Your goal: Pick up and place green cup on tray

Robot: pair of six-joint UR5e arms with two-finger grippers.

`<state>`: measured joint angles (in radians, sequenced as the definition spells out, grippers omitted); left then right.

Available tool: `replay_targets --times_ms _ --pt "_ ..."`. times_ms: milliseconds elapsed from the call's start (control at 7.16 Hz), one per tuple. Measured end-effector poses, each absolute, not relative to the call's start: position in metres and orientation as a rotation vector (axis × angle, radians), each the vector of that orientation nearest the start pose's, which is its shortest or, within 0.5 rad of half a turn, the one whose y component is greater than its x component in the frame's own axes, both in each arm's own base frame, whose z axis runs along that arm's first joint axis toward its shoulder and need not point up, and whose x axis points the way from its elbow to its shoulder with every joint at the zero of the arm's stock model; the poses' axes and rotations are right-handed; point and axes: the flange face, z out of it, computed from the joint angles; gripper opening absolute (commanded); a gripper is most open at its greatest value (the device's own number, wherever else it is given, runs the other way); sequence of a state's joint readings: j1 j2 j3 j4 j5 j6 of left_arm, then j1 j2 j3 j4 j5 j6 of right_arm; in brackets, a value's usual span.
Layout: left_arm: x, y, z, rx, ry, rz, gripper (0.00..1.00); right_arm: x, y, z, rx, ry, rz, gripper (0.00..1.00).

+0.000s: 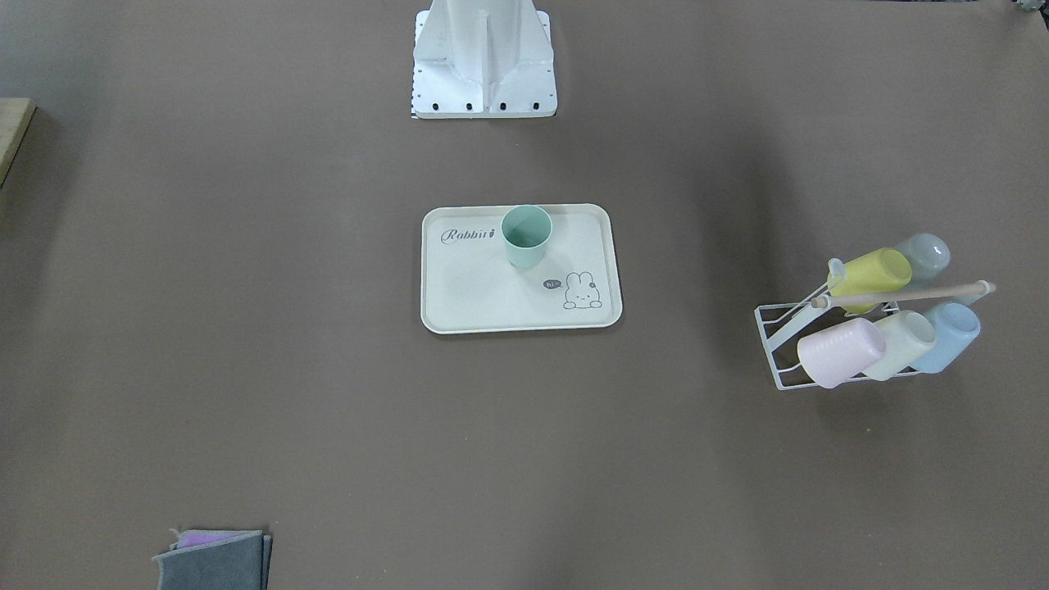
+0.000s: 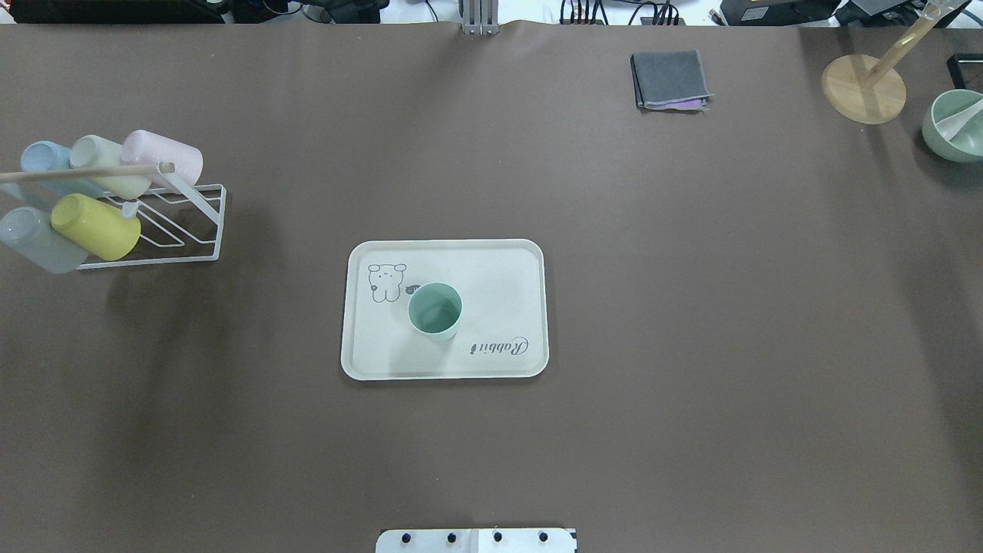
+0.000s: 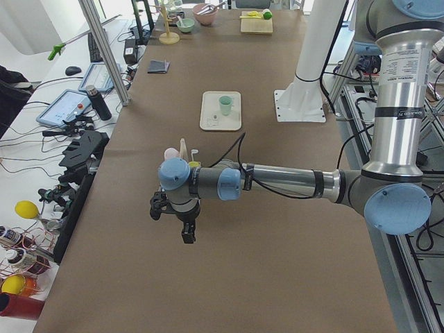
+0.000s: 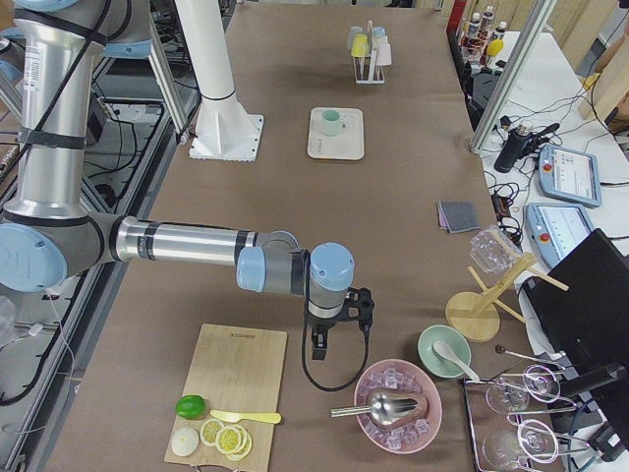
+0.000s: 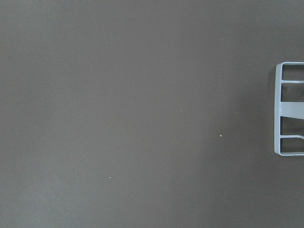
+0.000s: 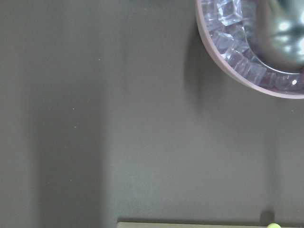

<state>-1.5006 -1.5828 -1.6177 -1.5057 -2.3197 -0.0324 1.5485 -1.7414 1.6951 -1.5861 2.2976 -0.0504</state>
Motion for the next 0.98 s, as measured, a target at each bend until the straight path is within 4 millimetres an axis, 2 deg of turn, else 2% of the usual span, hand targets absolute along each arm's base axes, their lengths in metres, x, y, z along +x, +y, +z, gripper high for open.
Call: replay_targets --times_ms 978 --pt "-0.0381 -0.4981 0.6509 -0.060 0.732 0.022 0.98 0.0585 -0.4080 0.6882 -0.067 -0.728 -0.038 1.00"
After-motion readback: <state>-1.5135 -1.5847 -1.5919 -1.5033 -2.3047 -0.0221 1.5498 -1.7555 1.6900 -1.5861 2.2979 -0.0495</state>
